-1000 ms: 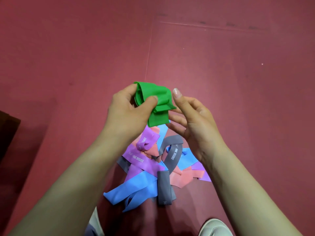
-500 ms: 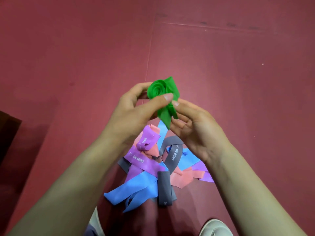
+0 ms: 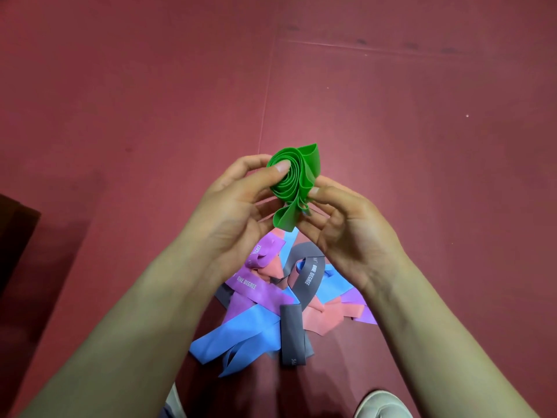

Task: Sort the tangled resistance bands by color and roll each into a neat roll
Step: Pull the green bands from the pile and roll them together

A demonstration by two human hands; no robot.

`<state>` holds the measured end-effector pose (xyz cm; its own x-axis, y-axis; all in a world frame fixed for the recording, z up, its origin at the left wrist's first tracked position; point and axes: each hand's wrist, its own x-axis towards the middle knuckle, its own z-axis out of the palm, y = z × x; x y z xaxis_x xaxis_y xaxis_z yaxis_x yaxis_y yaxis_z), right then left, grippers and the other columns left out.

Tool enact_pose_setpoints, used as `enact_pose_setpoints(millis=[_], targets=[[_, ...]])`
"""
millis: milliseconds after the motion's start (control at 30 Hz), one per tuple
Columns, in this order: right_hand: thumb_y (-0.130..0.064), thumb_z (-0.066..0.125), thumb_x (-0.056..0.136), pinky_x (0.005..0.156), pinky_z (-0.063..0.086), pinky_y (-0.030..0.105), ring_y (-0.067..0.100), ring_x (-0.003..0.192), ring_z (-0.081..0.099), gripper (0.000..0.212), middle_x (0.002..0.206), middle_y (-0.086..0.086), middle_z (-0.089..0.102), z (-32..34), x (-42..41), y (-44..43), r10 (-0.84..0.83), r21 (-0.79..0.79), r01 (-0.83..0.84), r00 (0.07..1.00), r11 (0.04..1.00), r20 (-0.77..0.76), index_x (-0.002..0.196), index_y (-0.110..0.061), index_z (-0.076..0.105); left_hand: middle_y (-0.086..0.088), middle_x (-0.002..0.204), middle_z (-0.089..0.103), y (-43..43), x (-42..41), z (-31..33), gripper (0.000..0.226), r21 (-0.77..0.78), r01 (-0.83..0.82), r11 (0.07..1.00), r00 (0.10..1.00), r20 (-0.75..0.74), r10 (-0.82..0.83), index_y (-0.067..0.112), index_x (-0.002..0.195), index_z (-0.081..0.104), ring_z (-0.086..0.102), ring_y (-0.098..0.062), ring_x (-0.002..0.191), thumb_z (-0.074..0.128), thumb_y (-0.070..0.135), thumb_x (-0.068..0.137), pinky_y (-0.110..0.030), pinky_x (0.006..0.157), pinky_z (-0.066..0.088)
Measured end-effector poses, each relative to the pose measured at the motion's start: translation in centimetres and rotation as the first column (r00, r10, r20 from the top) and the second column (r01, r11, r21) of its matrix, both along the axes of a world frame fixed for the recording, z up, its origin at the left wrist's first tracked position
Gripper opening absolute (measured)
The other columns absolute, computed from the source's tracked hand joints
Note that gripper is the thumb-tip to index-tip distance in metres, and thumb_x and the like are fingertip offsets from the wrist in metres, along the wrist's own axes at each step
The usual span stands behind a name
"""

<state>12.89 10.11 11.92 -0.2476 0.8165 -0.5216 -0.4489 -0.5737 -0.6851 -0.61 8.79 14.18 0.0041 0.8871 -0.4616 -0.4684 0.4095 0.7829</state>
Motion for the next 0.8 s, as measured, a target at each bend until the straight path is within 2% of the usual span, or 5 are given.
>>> enact_pose_setpoints(millis=[167,367,567,700,800], targets=[[0.000,0.054,0.084,0.064,0.054,0.025,0.016,0.076,0.061,0.039,0.091,0.006,0.067,0.03,0.07,-0.19,0.033,0.033,-0.035,0.999,0.999,0.033,0.122,-0.004,0.061,-0.007,0.075,0.069,-0.19,0.33,0.06,0.040,0.013,-0.012,1.000,0.999,-0.044,0.012,0.015,0.100,0.060,0.061,-0.018,0.064,0.070,0.020,0.062,-0.030,0.067,0.056],[-0.001,0.049,0.085,0.077,0.049,0.026,0.010,0.072,0.060,0.036,0.089,0.003,0.068,0.12,0.06,-0.22,0.048,0.053,-0.051,0.997,0.997,0.057,0.116,-0.007,0.066,-0.014,0.090,0.071,-0.22,0.74,-0.12,0.072,-0.037,-0.069,0.997,0.995,-0.073,0.066,0.002,0.123,0.056,0.066,-0.024,0.079,0.074,0.022,0.056,-0.039,0.086,0.056],[-0.026,0.061,0.077,0.068,0.057,0.026,0.014,0.072,0.065,0.018,0.078,0.000,0.070,0.89,-0.04,-0.29,0.024,0.092,-0.017,0.997,0.996,-0.077,0.076,-0.016,0.076,-0.017,0.094,0.071,-0.15,0.62,-0.33,0.073,-0.030,-0.106,0.994,0.987,-0.128,0.101,0.003,0.121,0.056,0.070,-0.019,0.069,0.078,0.019,0.053,-0.026,0.070,0.058],[-0.036,0.069,0.068,0.067,0.055,0.024,0.013,0.073,0.065,0.038,0.085,0.004,0.071,0.68,-0.48,-0.41,0.076,0.201,-0.096,0.992,0.975,0.103,0.097,-0.010,0.071,-0.015,0.091,0.073,-0.28,0.74,-0.41,0.074,-0.019,-0.100,0.995,0.971,-0.219,0.093,0.006,0.110,0.059,0.070,-0.023,0.075,0.082,0.022,0.042,-0.030,0.075,0.056],[-0.027,0.072,0.068,0.070,0.048,0.027,0.019,0.076,0.061,0.041,0.088,0.007,0.070,0.45,-0.44,-0.47,0.070,0.217,-0.099,0.988,0.971,0.136,0.103,-0.006,0.069,-0.018,0.093,0.073,-0.27,0.62,-0.62,0.054,-0.029,-0.095,0.995,0.970,-0.226,0.086,0.007,0.107,0.060,0.069,-0.026,0.081,0.083,0.010,0.058,-0.035,0.083,0.056]])
